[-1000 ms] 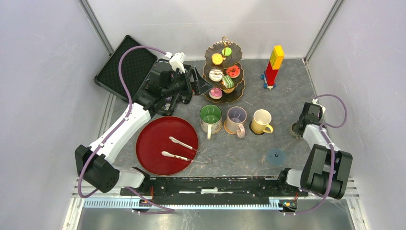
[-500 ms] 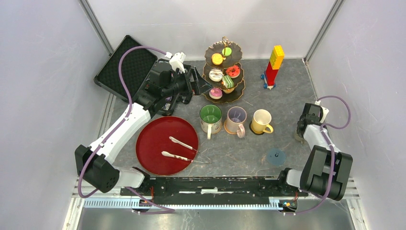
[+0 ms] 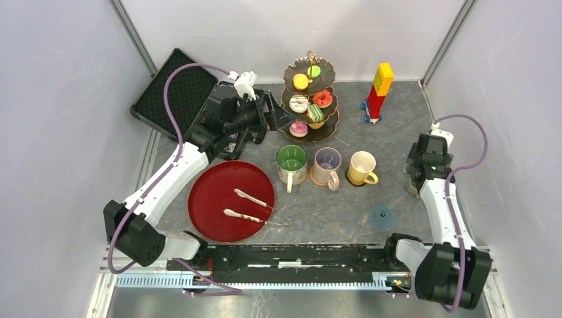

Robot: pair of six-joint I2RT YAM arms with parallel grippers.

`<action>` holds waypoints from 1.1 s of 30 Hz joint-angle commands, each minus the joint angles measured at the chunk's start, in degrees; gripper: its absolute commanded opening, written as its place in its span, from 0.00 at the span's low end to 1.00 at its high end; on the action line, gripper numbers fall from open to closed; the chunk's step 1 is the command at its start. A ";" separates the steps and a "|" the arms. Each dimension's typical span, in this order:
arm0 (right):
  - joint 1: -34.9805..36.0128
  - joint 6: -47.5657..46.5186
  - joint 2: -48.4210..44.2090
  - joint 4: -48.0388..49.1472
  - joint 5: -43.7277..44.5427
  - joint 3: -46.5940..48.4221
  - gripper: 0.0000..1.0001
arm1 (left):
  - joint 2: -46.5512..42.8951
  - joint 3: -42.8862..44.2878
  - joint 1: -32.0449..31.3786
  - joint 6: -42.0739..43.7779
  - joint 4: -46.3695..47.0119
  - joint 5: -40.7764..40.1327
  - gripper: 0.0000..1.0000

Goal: Serve the afternoon tea

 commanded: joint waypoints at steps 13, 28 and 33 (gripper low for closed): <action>12.59 5.93 -11.50 -24.67 -20.69 -2.71 0.83 | -0.83 0.18 0.39 -2.17 2.29 1.78 1.00; 14.35 9.08 -14.12 -23.53 -26.91 -16.26 0.84 | -0.51 0.18 0.47 -2.13 2.35 2.03 1.00; 18.10 11.07 -13.39 -21.32 -25.07 -17.98 0.83 | -0.36 0.18 0.53 -2.48 2.49 2.50 1.00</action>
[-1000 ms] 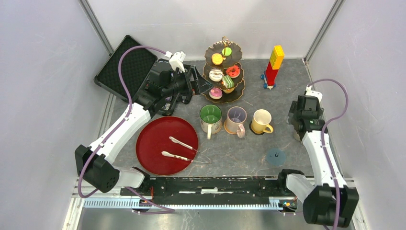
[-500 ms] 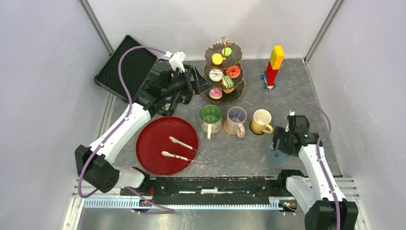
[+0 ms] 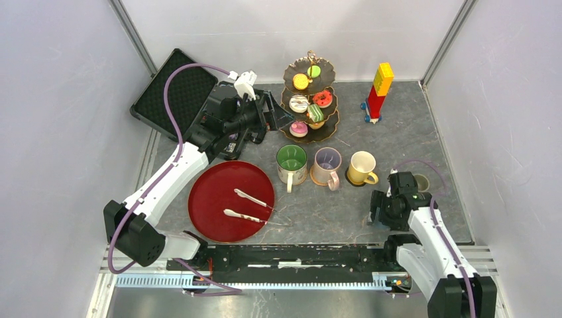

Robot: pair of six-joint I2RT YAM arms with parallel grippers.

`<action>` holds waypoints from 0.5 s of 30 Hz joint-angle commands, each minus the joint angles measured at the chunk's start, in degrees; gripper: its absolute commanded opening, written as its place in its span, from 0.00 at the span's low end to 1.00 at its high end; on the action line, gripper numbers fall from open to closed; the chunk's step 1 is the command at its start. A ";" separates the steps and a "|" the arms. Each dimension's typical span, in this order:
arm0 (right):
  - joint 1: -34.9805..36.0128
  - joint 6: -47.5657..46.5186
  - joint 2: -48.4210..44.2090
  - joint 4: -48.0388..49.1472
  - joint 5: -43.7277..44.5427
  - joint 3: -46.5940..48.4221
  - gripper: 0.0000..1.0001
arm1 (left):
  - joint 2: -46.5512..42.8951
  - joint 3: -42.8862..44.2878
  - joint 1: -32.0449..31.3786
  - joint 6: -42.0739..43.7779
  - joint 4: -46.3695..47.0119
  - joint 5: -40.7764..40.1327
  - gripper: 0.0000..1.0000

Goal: Serve the afternoon tea

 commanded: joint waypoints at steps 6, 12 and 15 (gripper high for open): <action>2.17 4.17 1.57 7.52 5.85 -2.52 0.98 | -0.29 0.18 0.54 -1.71 2.24 1.85 1.00; 2.85 4.80 4.42 11.71 7.11 -3.75 0.98 | -0.37 0.17 0.58 -1.64 2.19 1.68 1.00; 2.81 4.98 4.94 12.54 8.68 -3.65 0.98 | -0.38 0.18 0.60 -1.56 2.16 1.68 1.00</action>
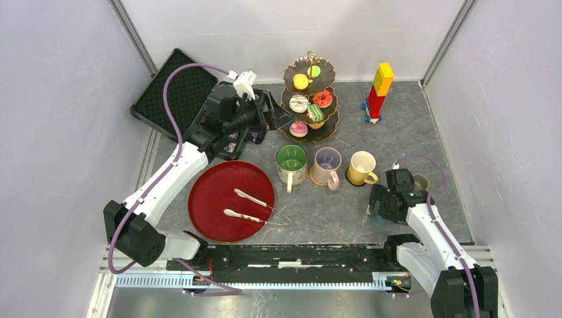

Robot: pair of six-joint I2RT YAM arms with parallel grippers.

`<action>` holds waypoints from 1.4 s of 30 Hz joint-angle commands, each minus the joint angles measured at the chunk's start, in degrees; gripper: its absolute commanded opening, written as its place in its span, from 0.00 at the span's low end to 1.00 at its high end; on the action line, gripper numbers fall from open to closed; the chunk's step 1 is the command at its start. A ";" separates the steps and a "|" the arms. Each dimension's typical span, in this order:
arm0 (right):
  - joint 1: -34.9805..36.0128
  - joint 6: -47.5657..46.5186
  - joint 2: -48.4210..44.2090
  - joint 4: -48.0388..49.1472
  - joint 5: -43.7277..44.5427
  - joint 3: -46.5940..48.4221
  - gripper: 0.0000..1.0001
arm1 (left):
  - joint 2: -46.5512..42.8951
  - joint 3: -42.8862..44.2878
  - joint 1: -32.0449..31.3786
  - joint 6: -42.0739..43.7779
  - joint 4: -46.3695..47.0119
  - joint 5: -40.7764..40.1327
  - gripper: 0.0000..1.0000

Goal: Serve the afternoon tea

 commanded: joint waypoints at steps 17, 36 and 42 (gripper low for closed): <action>-0.15 4.10 9.42 18.81 2.40 -3.80 0.89 | -0.84 0.47 0.36 -1.11 1.63 1.22 1.00; -4.49 1.00 7.98 21.03 0.50 -2.68 0.98 | 0.00 0.45 0.52 -1.77 1.98 2.10 1.00; -4.49 3.94 4.30 21.11 -3.45 -4.36 0.76 | 0.13 0.26 0.53 -1.88 2.21 2.10 1.00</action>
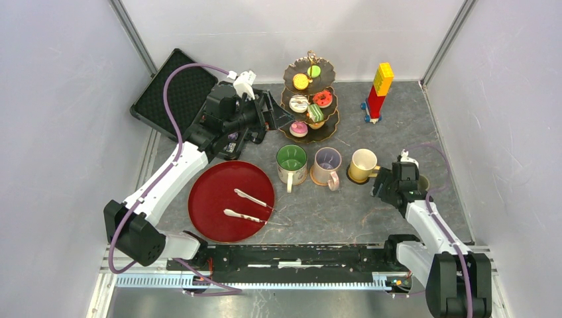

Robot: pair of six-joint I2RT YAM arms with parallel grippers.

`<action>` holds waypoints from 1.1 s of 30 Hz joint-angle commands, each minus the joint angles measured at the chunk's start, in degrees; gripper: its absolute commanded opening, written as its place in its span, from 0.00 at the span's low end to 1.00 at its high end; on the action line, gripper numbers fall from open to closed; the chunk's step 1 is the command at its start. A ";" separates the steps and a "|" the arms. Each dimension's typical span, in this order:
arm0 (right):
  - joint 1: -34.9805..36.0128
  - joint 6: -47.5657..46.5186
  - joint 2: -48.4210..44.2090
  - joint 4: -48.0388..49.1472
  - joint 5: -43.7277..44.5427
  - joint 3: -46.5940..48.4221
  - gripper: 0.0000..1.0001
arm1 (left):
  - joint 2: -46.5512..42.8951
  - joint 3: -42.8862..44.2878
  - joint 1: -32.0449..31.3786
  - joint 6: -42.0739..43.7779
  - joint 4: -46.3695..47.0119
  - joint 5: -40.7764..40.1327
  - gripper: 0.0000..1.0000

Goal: Serve the afternoon tea

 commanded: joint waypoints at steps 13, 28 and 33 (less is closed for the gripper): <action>-0.21 6.50 -1.67 -0.68 -8.98 -3.62 0.32 | -0.13 0.00 0.28 -1.93 2.42 1.29 1.00; -7.09 4.48 3.20 6.01 -11.61 -5.70 0.23 | 0.00 -0.05 0.37 -1.69 2.34 1.00 1.00; -8.82 1.19 7.12 8.79 -11.31 -3.08 0.22 | -0.15 0.00 0.37 -1.67 2.34 1.18 1.00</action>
